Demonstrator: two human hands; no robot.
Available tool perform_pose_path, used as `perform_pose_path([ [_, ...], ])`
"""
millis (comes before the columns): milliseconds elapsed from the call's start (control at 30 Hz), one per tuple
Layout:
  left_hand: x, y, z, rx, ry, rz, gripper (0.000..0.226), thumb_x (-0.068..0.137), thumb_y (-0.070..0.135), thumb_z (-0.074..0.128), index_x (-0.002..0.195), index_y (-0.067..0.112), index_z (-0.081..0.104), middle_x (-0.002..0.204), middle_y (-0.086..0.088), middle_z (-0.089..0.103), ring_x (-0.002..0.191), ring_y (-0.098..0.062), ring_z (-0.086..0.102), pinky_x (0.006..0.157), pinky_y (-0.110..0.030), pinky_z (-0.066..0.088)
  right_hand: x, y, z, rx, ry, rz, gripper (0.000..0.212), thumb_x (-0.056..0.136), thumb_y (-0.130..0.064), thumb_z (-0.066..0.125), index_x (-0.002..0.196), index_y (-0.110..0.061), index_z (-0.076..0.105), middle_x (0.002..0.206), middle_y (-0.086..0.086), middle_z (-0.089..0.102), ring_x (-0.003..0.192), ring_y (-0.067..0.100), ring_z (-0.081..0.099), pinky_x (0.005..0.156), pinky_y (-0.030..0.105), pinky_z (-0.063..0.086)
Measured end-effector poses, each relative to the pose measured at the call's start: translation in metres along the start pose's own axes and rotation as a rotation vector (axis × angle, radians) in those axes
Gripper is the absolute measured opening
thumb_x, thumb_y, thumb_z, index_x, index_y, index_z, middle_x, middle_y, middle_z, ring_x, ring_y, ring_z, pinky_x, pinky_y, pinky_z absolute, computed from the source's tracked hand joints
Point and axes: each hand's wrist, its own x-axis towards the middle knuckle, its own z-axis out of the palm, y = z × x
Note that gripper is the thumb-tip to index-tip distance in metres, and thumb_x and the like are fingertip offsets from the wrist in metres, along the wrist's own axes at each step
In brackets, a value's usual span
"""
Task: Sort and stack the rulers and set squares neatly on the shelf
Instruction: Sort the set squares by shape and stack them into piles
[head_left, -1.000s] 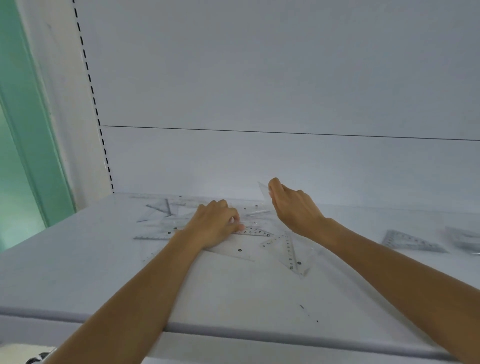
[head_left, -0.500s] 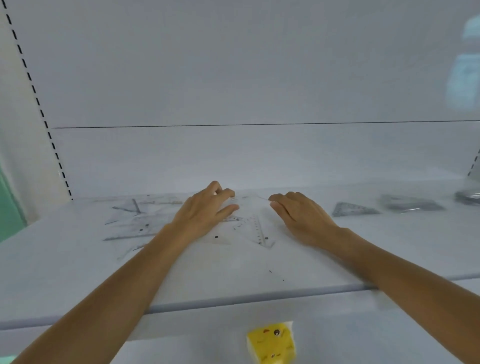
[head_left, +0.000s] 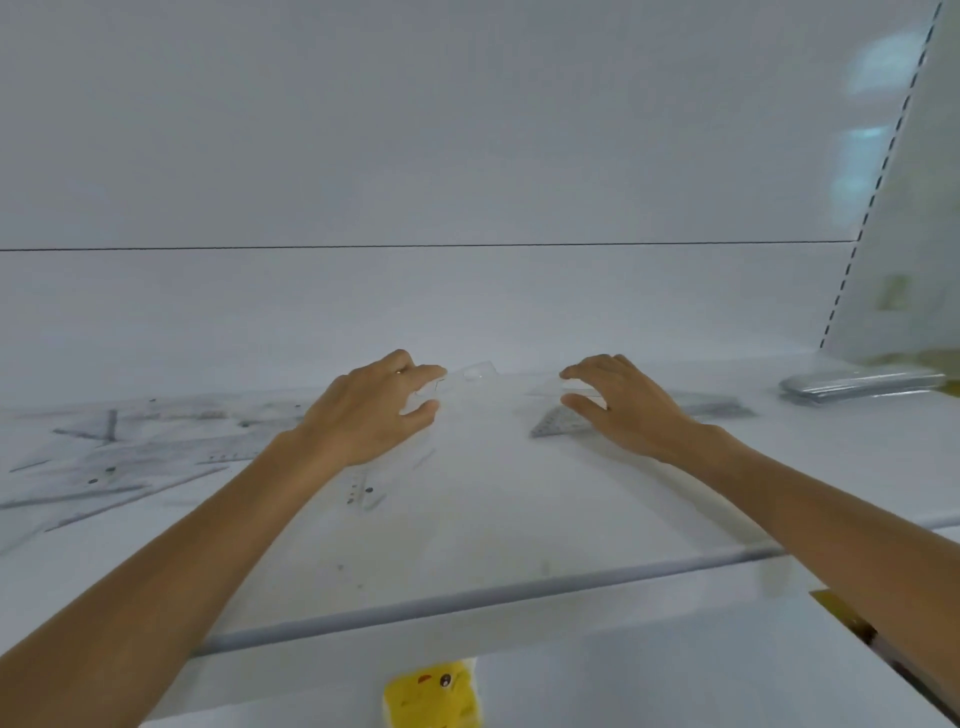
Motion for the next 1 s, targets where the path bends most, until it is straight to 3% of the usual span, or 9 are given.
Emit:
perform_pose_path([
  [100,0.012,0.021,0.010,-0.016,0.035,-0.053,0.041,0.093,0.040,0.043,0.134,0.033,0.044,0.098,0.012,0.041,0.088,-0.016,0.053,0.081,-0.033,0.045,0.008,0.018,-0.004,0.050,-0.023,-0.057,0.037,0.093,-0.040,0.047,0.127,-0.025,0.050,0.135,-0.004,0.047,0.126,0.014,0.037,0.099,0.030,0.034],
  [233,0.024,0.045,0.024,-0.041,0.027,-0.090,0.041,0.091,0.040,0.049,0.131,0.033,0.047,0.099,0.014,0.043,0.085,-0.009,0.049,0.077,-0.026,0.040,0.013,0.036,0.008,0.044,-0.279,-0.115,0.037,0.093,-0.042,0.044,0.125,-0.025,0.052,0.132,-0.003,0.052,0.123,0.017,0.044,0.102,0.033,0.036],
  [300,0.029,0.055,0.030,-0.069,0.029,-0.116,0.041,0.090,0.039,0.051,0.130,0.032,0.048,0.100,0.014,0.046,0.086,-0.009,0.049,0.078,-0.025,0.039,0.014,0.040,0.013,0.063,-0.323,-0.146,0.041,0.093,-0.043,0.041,0.128,-0.023,0.050,0.134,-0.002,0.051,0.124,0.018,0.044,0.102,0.034,0.036],
  [500,0.051,0.098,0.042,-0.068,0.093,-0.146,0.039,0.089,0.035,0.055,0.126,0.022,0.053,0.098,0.015,0.052,0.085,-0.009,0.051,0.077,-0.024,0.039,0.009,0.056,0.005,0.046,-0.248,-0.263,0.052,0.093,-0.044,0.044,0.140,-0.022,0.037,0.144,0.000,0.039,0.134,0.018,0.030,0.105,0.035,0.029],
  [667,0.083,0.142,0.045,-0.114,0.177,-0.157,0.029,0.087,0.032,0.058,0.114,0.021,0.062,0.098,0.010,0.056,0.084,-0.009,0.054,0.077,-0.028,0.043,-0.018,0.101,-0.029,0.060,-0.112,-0.343,0.041,0.095,-0.034,0.044,0.132,-0.019,0.045,0.136,-0.002,0.046,0.126,0.015,0.036,0.100,0.031,0.038],
  [867,0.145,0.233,0.072,-0.285,0.207,-0.082,0.028,0.086,0.030,0.061,0.113,0.022,0.065,0.100,0.005,0.058,0.089,-0.009,0.056,0.083,-0.027,0.044,-0.058,0.202,-0.076,-0.016,-0.006,-0.175,0.037,0.096,-0.033,0.041,0.130,-0.021,0.051,0.137,-0.005,0.048,0.125,0.014,0.041,0.097,0.028,0.035],
  [1000,0.184,0.286,0.095,-0.313,0.119,0.004,0.032,0.086,0.030,0.061,0.116,0.021,0.063,0.100,0.007,0.056,0.089,-0.008,0.055,0.084,-0.027,0.044,-0.077,0.264,-0.099,-0.032,-0.145,0.033,0.031,0.093,-0.032,0.046,0.118,-0.023,0.060,0.125,-0.001,0.057,0.117,0.020,0.049,0.096,0.033,0.040],
])
